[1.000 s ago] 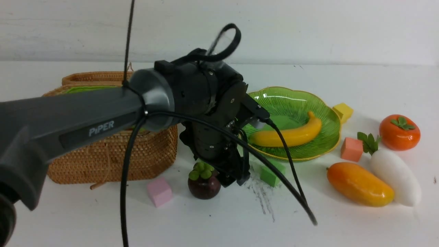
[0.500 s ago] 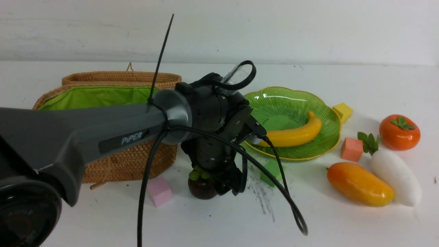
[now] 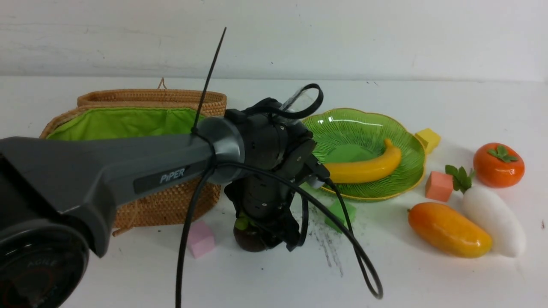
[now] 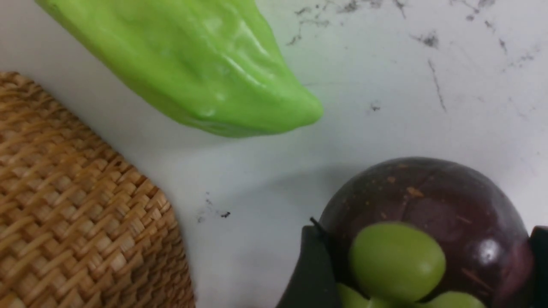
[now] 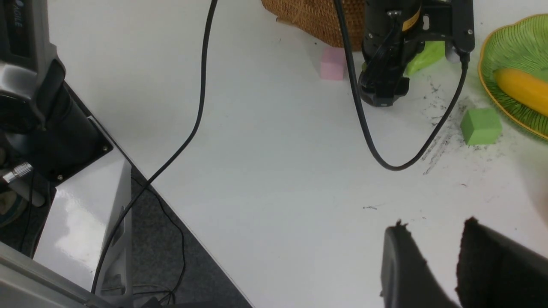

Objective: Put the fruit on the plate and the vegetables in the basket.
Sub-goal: Grab a mangosteen with your left arm and put it on the plate on the right

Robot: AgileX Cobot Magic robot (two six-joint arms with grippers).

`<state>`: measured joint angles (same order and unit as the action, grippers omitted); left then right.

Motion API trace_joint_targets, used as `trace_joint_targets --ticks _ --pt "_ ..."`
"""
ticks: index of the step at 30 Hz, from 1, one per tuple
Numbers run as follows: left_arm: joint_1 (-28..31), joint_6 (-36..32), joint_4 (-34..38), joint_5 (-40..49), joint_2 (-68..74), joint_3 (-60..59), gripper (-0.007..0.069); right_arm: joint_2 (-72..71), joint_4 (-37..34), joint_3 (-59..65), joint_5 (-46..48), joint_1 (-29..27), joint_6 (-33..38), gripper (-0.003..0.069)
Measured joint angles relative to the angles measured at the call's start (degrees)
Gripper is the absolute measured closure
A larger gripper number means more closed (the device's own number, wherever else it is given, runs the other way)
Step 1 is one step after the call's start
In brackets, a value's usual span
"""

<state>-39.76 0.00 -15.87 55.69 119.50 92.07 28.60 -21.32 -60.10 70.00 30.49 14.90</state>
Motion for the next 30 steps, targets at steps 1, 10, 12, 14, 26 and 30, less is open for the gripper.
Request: trace_joint_targets --ticks 1,10,12,14,26,30 --pt "0.00 0.00 0.15 0.00 0.00 0.05 0.0068 0.00 0.00 0.00 0.00 0.00 0.00 0.0454" --pt "0.06 0.00 10.37 9.63 0.25 7.89 0.0069 0.00 2.45 0.00 -0.53 0.00 -0.57 0.0447" --pt "0.06 0.00 11.96 11.89 0.25 10.88 0.0069 0.00 3.79 0.00 -1.21 0.00 -1.69 0.0446" --pt "0.06 0.00 15.87 14.16 0.25 17.34 0.0069 0.00 8.06 0.00 -3.42 0.00 -5.22 0.0446" --pt "0.06 -10.97 20.31 -17.47 6.20 29.83 0.0069 0.00 21.32 0.00 -10.39 0.00 -16.59 0.0443" --pt "0.06 -11.93 17.92 -26.15 12.28 29.76 0.0069 0.00 20.93 0.00 -10.23 0.00 -16.64 0.0443"
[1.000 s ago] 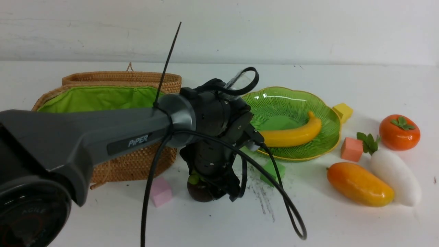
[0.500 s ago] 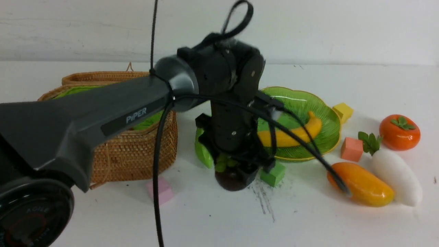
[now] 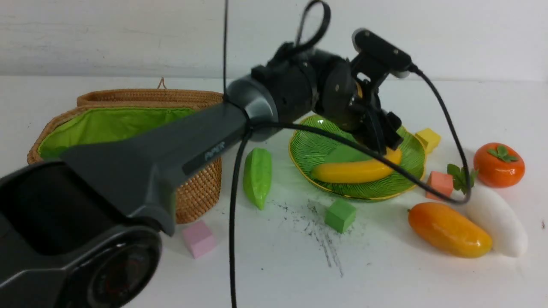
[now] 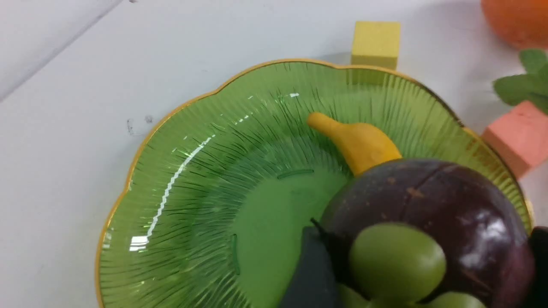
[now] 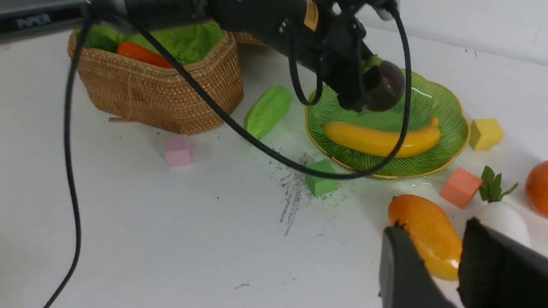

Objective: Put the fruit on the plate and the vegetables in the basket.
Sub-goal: Grab a mangosteen with your left arm and put it on the plate on the right, then take a chayote with your left arm and place it on the basket on the left.

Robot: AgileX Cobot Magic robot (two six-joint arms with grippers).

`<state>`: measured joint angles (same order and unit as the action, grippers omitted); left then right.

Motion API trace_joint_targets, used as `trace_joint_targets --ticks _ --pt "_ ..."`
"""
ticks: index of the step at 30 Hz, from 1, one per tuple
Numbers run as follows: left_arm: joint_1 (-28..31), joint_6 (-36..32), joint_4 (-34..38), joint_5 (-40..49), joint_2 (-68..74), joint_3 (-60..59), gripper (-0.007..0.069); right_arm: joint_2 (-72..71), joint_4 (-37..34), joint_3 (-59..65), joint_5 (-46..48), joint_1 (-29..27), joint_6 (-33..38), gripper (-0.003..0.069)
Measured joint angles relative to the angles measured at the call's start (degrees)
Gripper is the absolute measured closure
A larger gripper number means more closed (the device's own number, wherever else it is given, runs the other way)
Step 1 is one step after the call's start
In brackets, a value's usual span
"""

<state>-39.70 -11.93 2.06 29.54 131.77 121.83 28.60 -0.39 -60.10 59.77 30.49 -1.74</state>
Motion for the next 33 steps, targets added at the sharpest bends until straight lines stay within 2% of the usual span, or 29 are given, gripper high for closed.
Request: trace_joint_targets --ticks 4,11,17,22,25,28,30,31,33 --pt "0.00 0.56 -1.75 -1.44 2.35 -0.23 0.0069 0.00 -0.73 0.00 1.73 0.00 0.00 0.0443" --pt "0.00 2.70 -2.06 -2.62 1.43 -0.23 -0.0038 0.00 -1.18 0.00 3.35 0.00 -0.14 0.0443" --pt "0.00 2.75 -2.06 1.72 -2.81 -0.23 -0.0010 0.00 -1.18 0.00 3.42 0.00 0.03 0.0443" --pt "0.00 5.35 -2.06 8.48 -7.77 -0.23 0.0123 0.00 -1.18 0.00 3.42 0.00 0.03 0.0443" --pt "0.00 10.30 -2.06 15.05 -11.19 -0.23 0.0276 0.00 -1.18 0.00 3.64 0.00 0.03 0.0443" --pt "0.00 14.56 -3.19 22.32 -13.61 -0.11 0.0497 0.00 -1.18 0.00 3.72 0.00 0.21 0.0443" --pt "0.00 16.64 -4.30 27.48 -14.38 -0.04 0.0604 0.00 -1.18 0.00 3.72 0.00 0.27 0.0443" --pt "0.00 18.03 -5.02 29.30 -14.37 -0.04 0.0636 0.00 -1.18 0.00 3.72 0.00 0.27 0.0443" --pt "0.00 20.09 -6.52 32.72 -14.01 -0.04 0.0637 0.00 -1.24 0.00 3.74 0.00 0.27 0.0443"
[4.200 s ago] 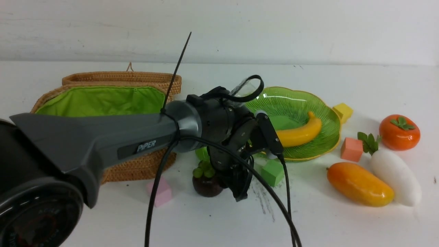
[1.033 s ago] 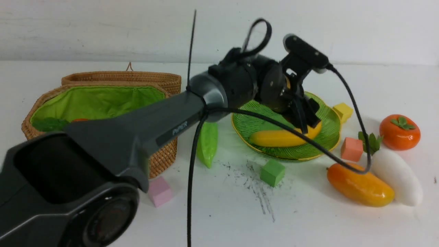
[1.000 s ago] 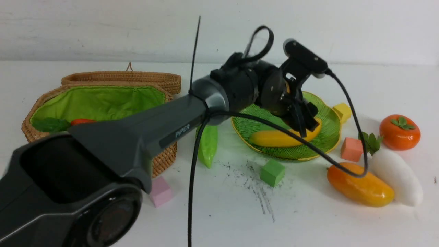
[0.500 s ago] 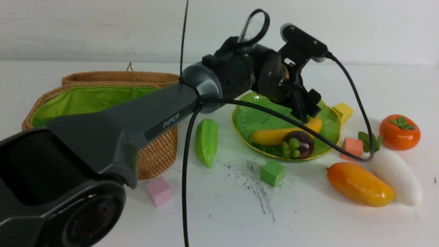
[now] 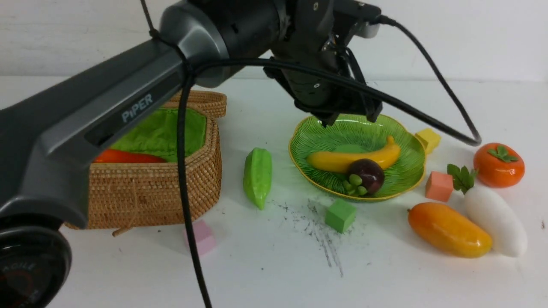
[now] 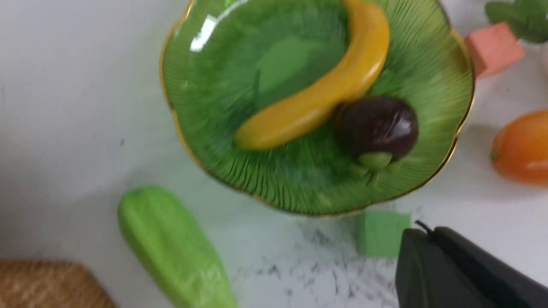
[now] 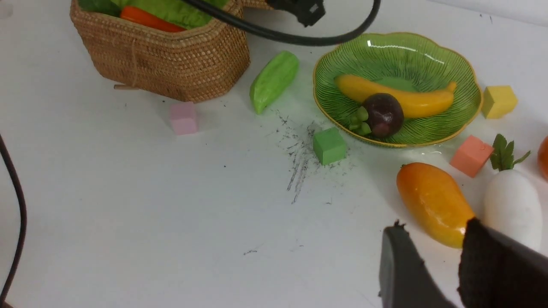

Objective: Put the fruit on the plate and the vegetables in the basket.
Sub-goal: Take a chayote with your left arm and place it on the basket on the left.

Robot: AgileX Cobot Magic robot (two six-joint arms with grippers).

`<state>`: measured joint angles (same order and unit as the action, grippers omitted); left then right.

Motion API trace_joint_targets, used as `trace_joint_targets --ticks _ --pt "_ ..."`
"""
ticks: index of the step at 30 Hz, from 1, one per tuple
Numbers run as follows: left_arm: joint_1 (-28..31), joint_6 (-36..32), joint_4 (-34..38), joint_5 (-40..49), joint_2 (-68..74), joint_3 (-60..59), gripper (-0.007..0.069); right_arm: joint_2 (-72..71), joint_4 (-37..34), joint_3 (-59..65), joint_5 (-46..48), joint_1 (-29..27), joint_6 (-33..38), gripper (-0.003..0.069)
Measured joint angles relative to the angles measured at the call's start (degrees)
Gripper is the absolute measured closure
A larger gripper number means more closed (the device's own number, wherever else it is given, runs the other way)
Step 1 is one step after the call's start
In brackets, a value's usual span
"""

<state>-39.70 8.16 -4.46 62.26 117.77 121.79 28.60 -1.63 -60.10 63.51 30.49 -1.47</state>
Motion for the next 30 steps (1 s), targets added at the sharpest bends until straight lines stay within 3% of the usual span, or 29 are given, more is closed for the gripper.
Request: trace_joint_targets --ticks 5,13,17,20,30 --pt "0.00 4.25 -5.32 4.09 3.89 0.00 0.0566 0.00 0.01 0.00 0.00 0.00 0.00 0.0443" --pt "0.00 14.36 -18.68 3.66 12.73 0.00 0.0185 0.00 -0.36 0.00 1.27 0.00 0.00 0.0443" --pt "0.00 16.99 -21.81 2.77 14.52 0.00 0.0065 0.00 -0.36 0.00 2.63 0.00 0.00 0.0443" --pt "0.06 17.39 -22.45 1.84 15.64 0.00 0.0034 0.00 -0.36 0.00 3.28 0.00 0.00 0.0443" --pt "4.20 17.21 -18.51 -0.17 17.01 0.00 0.0060 0.00 -0.41 0.00 3.36 0.00 0.00 0.0443"
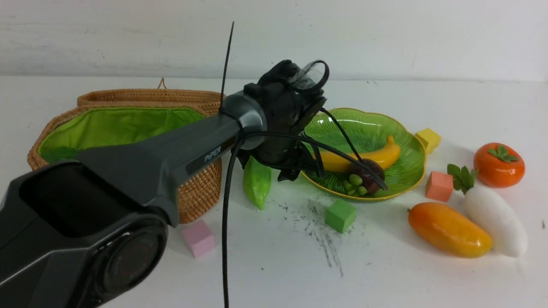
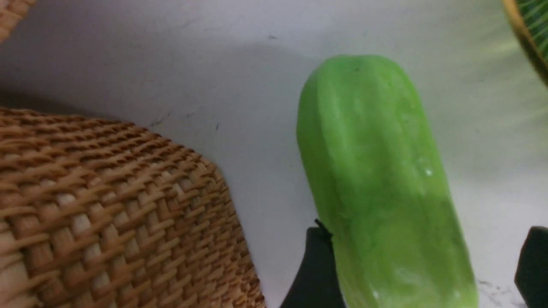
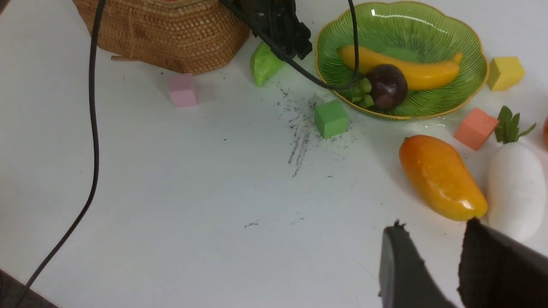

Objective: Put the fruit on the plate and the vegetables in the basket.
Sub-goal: Take a chayote with your left arm and place it on the basket on the left.

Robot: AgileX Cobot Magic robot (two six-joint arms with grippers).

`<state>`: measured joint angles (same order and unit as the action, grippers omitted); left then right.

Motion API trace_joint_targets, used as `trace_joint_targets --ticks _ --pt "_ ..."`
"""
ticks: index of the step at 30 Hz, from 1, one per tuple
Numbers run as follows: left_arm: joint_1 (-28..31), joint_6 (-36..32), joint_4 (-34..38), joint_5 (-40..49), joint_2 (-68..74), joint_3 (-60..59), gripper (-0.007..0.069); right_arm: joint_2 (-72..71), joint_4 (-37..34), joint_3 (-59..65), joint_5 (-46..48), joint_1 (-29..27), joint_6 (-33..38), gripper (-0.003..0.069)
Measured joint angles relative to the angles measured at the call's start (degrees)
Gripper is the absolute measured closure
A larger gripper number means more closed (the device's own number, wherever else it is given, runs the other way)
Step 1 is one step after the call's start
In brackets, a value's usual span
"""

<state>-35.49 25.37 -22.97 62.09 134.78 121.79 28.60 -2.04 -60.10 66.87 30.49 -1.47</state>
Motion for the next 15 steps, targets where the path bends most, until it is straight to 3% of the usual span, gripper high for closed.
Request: trace_joint_targets --ticks 15 --pt "0.50 -0.07 0.37 -1.89 3.18 0.00 0.0083 0.00 -0.31 0.00 -1.22 0.00 0.72 0.0438"
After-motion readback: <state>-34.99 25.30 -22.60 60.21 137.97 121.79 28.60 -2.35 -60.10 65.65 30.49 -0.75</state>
